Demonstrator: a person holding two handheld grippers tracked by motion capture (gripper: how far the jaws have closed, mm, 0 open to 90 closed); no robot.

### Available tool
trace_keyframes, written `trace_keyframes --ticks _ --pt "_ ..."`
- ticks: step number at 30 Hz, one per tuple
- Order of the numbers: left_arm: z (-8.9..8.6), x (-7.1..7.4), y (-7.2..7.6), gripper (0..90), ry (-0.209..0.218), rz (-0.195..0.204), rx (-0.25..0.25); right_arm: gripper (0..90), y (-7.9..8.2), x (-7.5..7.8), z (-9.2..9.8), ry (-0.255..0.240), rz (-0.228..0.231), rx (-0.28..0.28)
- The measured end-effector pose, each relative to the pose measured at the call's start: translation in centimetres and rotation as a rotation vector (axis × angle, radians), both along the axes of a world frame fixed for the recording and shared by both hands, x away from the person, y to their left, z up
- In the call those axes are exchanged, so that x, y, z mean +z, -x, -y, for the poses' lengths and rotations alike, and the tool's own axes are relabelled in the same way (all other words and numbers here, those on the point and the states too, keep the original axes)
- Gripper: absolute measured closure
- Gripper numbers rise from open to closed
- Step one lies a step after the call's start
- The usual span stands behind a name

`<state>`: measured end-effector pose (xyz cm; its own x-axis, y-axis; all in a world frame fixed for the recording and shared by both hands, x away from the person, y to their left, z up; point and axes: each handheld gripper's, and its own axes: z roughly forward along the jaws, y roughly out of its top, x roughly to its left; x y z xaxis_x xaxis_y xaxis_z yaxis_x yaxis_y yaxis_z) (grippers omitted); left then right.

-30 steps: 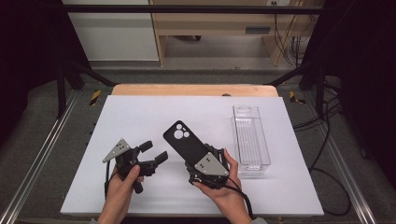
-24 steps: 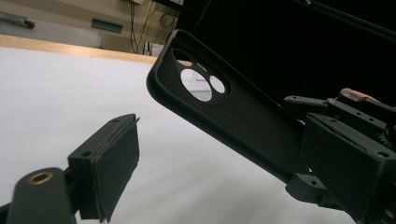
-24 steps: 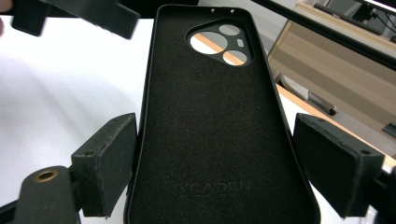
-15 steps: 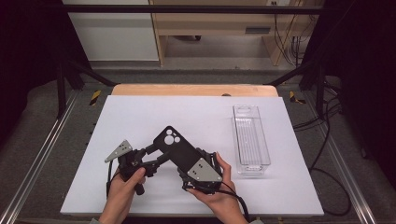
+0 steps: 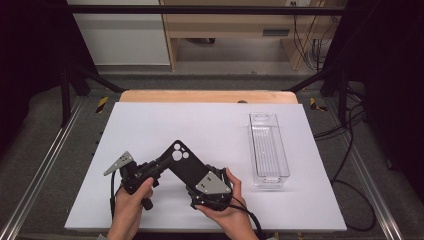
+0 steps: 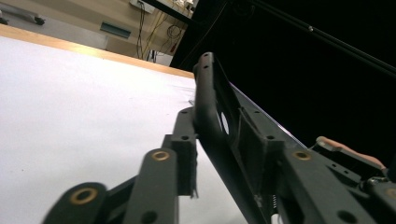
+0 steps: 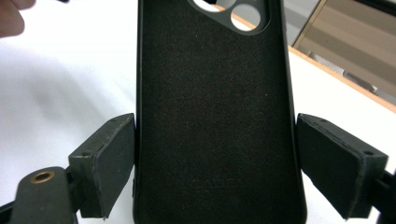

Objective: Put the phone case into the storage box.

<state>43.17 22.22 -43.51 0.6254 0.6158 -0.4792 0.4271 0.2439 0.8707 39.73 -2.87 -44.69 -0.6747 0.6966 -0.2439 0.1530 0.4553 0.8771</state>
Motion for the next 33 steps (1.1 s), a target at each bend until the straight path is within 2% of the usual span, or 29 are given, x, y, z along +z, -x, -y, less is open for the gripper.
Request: trace_keyframes --ticks 4,10,14,16,18,21,28,33 --pt "0.2 0.1 0.3 74.3 0.018 -0.006 -0.005 14.9 -0.1 -0.4 -0.2 0.009 -0.013 -0.011" --pt "0.9 0.5 0.9 79.8 0.071 -0.012 -0.034 14.3 -0.2 -0.8 -0.3 0.006 -0.035 -0.028" --pt "1.4 0.8 1.3 80.4 0.029 0.018 -0.028 13.4 -0.4 -1.2 -0.3 -0.02 -0.075 -0.028" --pt "1.6 1.0 1.5 80.5 -0.002 0.038 -0.022 8.9 -0.5 -1.4 -0.5 -0.024 -0.083 -0.015" --pt "1.8 1.2 1.6 80.5 -0.02 0.052 -0.019 8.4 -0.4 -1.3 -0.6 -0.025 -0.084 -0.012" --pt "1.9 1.4 1.8 80.6 -0.043 0.069 -0.016 6.9 0.0 -0.9 -0.7 -0.039 -0.047 -0.01" --pt "2.3 1.9 2.2 80.5 -0.105 0.113 0.011 5.4 0.6 0.3 -0.7 -0.085 -0.004 -0.007" --pt "2.6 2.0 2.4 80.5 -0.137 0.127 0.018 5.3 0.4 1.1 -0.5 -0.149 0.015 -0.026"
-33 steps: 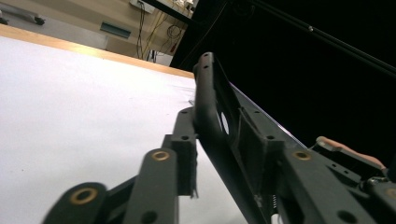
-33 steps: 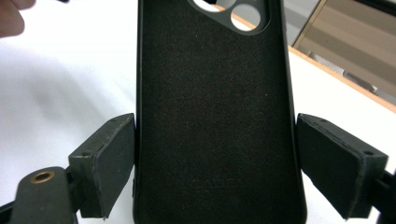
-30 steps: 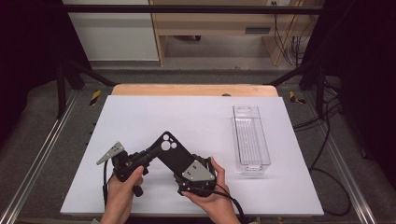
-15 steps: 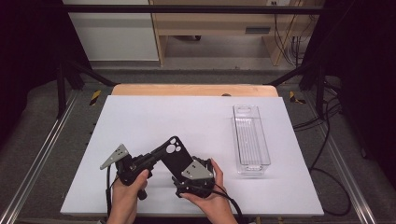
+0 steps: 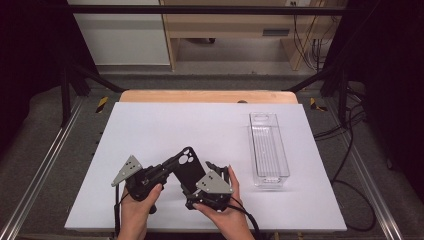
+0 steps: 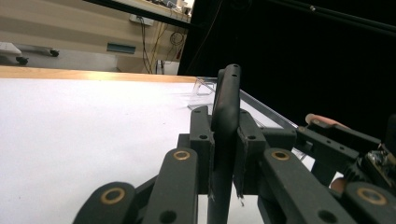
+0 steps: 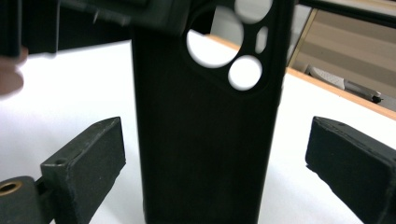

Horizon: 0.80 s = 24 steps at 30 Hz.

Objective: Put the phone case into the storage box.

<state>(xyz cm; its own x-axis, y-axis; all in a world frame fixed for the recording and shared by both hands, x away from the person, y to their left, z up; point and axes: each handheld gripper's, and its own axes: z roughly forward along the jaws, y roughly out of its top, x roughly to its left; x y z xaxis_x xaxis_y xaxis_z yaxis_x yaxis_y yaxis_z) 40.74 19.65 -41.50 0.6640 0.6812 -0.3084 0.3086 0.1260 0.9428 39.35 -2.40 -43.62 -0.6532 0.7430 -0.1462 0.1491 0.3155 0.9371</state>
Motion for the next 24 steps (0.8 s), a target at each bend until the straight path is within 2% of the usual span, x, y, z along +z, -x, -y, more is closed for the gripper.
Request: trace_keyframes --ticks 2,10,17,21,24 --pt "0.1 0.0 0.0 80.5 -0.002 0.001 -0.001 5.8 -0.2 0.2 0.1 -0.032 0.002 -0.006" --pt "0.4 0.3 0.3 80.5 0.012 0.0 -0.012 5.9 -0.3 0.7 0.1 -0.043 0.007 0.005" --pt "1.0 0.4 0.6 80.5 0.015 0.002 -0.033 6.1 -0.4 1.0 -0.2 -0.028 0.005 0.014" --pt "1.3 0.5 0.8 80.5 0.02 0.001 -0.044 6.1 -0.5 0.9 -0.4 -0.008 0.005 0.0" --pt "1.5 0.5 0.9 80.5 0.02 -0.002 -0.053 6.1 -0.5 0.8 -0.6 -0.011 0.004 -0.007"
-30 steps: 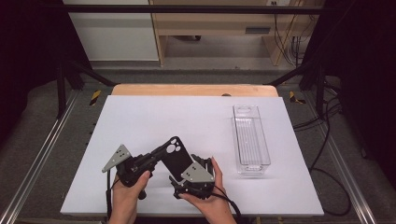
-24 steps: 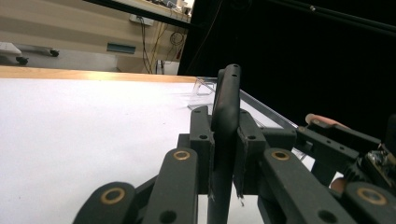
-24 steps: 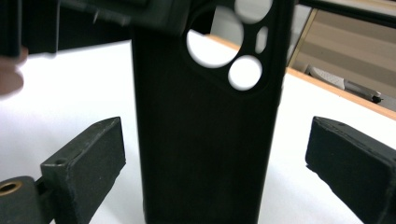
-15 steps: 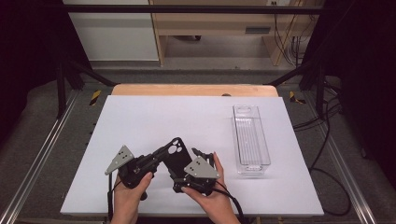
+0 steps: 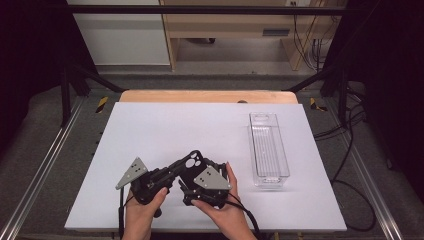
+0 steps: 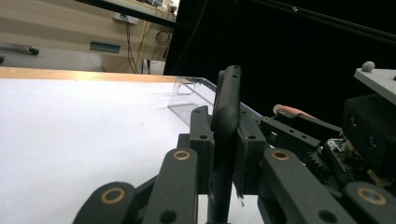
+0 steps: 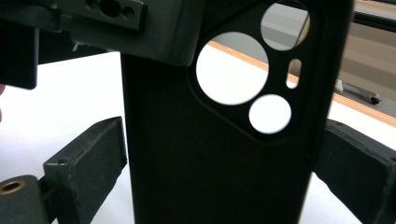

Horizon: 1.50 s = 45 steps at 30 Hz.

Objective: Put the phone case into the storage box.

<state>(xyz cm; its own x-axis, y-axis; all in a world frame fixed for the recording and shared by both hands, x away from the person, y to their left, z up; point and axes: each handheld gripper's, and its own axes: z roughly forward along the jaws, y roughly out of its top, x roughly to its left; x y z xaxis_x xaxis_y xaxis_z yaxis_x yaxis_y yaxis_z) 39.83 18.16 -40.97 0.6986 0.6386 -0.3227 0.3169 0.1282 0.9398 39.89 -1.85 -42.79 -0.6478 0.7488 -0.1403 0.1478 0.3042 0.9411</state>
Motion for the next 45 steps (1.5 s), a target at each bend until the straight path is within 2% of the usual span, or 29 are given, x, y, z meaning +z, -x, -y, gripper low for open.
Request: trace_keyframes --ticks 15,26,31,33,35,37,39,40,42,45 --pt "0.8 -0.2 0.3 80.5 -0.012 0.004 -0.015 7.7 0.0 0.4 -0.1 -0.034 -0.011 -0.024" --pt "0.9 -0.2 0.4 80.5 -0.011 0.006 -0.015 13.0 0.1 0.6 0.0 -0.03 -0.02 -0.045" --pt "0.9 -0.1 0.3 79.2 0.003 0.014 -0.015 13.7 0.0 0.9 0.1 -0.033 -0.043 -0.042" --pt "0.8 0.3 0.4 72.1 -0.007 0.04 0.002 13.7 -0.1 1.0 0.2 -0.042 -0.056 -0.057" --pt "0.6 0.8 0.5 69.6 -0.002 0.062 0.0 13.7 -0.3 1.0 0.6 -0.055 -0.066 -0.077" --pt "0.3 1.4 0.6 65.8 -0.002 0.088 0.022 13.8 -0.6 1.1 1.0 -0.073 -0.077 -0.094" --pt "-0.1 1.7 0.5 54.4 -0.006 0.1 0.047 13.8 -0.9 1.3 1.7 -0.099 -0.098 -0.119" --pt "-0.3 1.8 0.5 54.4 -0.015 0.105 0.063 13.8 -0.9 1.3 1.7 -0.099 -0.098 -0.119" --pt "-0.9 1.9 0.3 47.6 -0.038 0.111 0.099 13.8 -1.3 1.4 2.1 -0.112 -0.114 -0.134" --pt "-1.8 1.5 0.1 39.2 -0.105 0.119 0.171 13.8 -1.9 1.5 2.4 -0.134 -0.138 -0.142"
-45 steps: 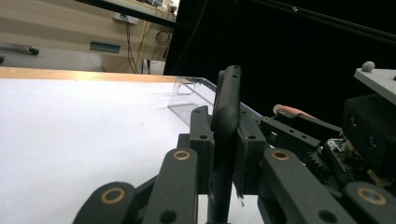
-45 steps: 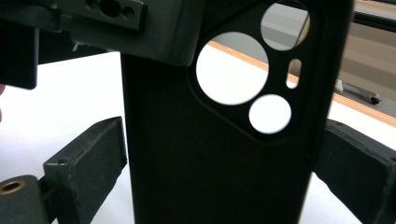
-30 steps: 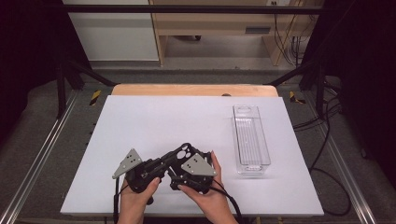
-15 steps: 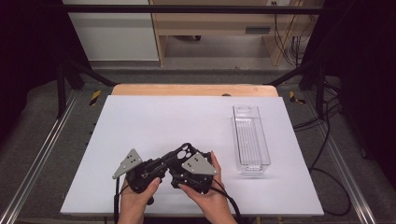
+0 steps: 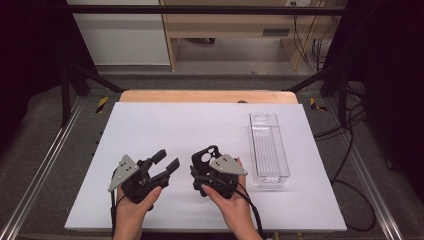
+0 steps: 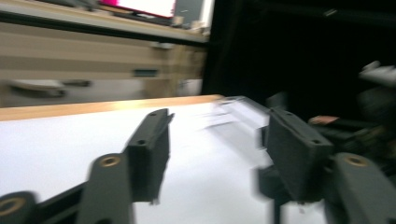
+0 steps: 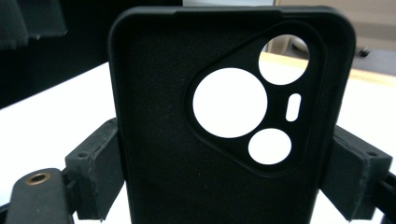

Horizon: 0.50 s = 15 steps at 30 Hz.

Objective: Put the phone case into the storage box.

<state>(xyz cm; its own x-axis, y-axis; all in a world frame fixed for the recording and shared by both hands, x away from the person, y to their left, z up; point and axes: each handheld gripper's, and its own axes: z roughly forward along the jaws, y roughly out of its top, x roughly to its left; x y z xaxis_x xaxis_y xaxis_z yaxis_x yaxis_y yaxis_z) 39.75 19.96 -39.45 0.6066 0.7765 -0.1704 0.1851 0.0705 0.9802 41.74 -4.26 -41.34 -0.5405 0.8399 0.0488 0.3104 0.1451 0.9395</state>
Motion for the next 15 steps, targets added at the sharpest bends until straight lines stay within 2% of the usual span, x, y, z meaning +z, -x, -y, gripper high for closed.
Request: trace_keyframes --ticks 2,6,8,11,15 --pt "-0.8 -0.3 -0.3 33.7 -0.055 0.016 0.043 13.7 -0.6 0.2 0.2 -0.008 -0.021 0.001" --pt "-2.6 -1.5 -0.7 27.0 -0.154 0.007 0.096 13.8 -2.4 1.2 0.5 -0.021 -0.05 -0.005" --pt "-3.6 -2.1 -0.6 26.5 -0.176 -0.002 0.128 13.8 -3.3 1.9 0.8 -0.015 -0.045 -0.021" --pt "-5.5 -3.0 0.0 26.0 -0.184 -0.021 0.177 13.8 -4.3 3.0 1.2 0.008 0.01 -0.065" --pt "-7.6 -3.1 0.7 22.7 -0.184 -0.025 0.205 13.8 -5.8 4.0 1.6 -0.02 0.0 -0.076"
